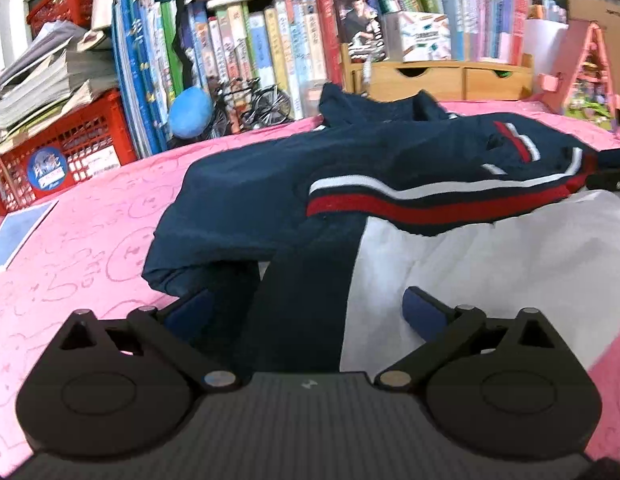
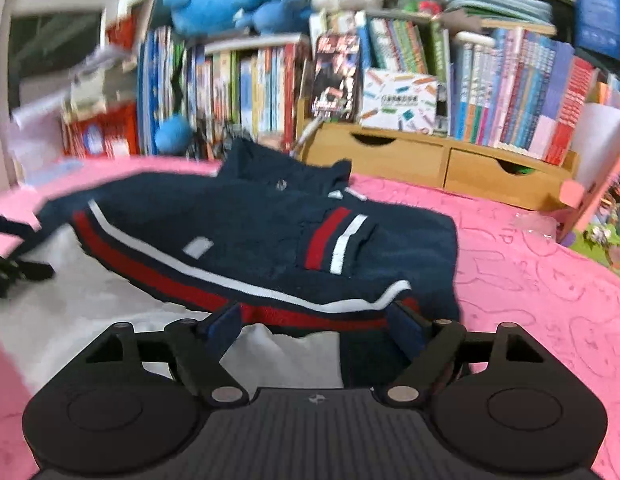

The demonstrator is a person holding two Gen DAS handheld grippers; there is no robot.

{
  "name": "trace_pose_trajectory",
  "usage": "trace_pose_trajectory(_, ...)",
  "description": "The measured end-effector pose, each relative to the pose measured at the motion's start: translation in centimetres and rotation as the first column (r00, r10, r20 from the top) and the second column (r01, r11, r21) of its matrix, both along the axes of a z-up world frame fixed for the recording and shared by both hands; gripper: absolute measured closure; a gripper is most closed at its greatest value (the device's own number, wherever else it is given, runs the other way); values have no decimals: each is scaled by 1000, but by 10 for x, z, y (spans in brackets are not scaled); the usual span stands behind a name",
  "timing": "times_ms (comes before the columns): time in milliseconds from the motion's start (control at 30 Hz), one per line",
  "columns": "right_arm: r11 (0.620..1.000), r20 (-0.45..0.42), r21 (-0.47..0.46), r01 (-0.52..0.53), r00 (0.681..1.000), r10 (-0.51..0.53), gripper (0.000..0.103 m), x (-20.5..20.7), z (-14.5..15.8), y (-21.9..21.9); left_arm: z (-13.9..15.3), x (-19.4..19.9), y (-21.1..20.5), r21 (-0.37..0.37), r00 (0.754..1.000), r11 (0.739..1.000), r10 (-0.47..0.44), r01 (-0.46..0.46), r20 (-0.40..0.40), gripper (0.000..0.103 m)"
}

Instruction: Fold clothes

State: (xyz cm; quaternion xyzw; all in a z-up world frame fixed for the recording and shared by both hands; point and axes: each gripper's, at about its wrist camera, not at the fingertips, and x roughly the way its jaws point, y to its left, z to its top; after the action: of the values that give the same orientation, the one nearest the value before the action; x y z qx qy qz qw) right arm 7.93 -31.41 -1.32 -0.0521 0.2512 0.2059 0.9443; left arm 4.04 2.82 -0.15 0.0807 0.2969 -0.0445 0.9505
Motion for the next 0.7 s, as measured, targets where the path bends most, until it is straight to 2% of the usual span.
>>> trace_pose_trajectory(133,999,18,-15,51,999,-51,22,5,9,-23,25,0,-3,-6,988,992,-125,126,86,3)
trace_pose_trajectory(200,997,-18,-2,79,997,-79,30,15,7,-31,29,14,-8,16,986,989,-145,144,82,5)
trace_pose_trajectory(267,997,-64,15,79,995,-78,33,26,0,-33,23,31,-13,36,988,988,-150,148,46,31)
trace_pose_trajectory(300,997,-73,0,74,995,-73,34,28,-6,-31,17,39,-14,36,989,989,-147,146,15,52)
trace_pose_trajectory(333,998,-80,-16,68,994,-69,34,30,-12,-28,11,48,-14,32,990,989,-142,143,-22,54)
trace_pose_trajectory(367,997,-82,-38,62,995,-65,33,30,-17,-25,5,52,-14,30,990,990,-134,135,-35,54)
trace_pose_trajectory(467,996,-76,-77,51,995,-57,33,28,-23,-18,-4,48,-18,78,990,987,-139,139,2,49)
trace_pose_trajectory(500,996,-80,-78,49,995,-56,31,28,-24,-17,-6,48,-20,101,992,987,-126,124,11,40)
trace_pose_trajectory(533,996,-86,-75,48,995,-54,31,29,-24,-18,-7,48,-21,126,994,987,-107,104,18,25)
trace_pose_trajectory(567,996,-92,-70,48,994,-55,30,30,-24,-19,-8,48,-23,150,996,985,-88,83,25,17)
trace_pose_trajectory(600,997,-97,-65,48,994,-55,29,31,-25,-19,-8,51,-18,128,998,990,-66,64,13,6)
trace_pose_trajectory(633,997,-100,-62,49,993,-55,29,31,-25,-20,-9,55,-12,90,999,995,-44,44,-7,1)
trace_pose_trajectory(700,997,-102,-61,50,993,-56,28,31,-25,-21,-9,62,2,-5,998,1000,-10,10,-57,0)
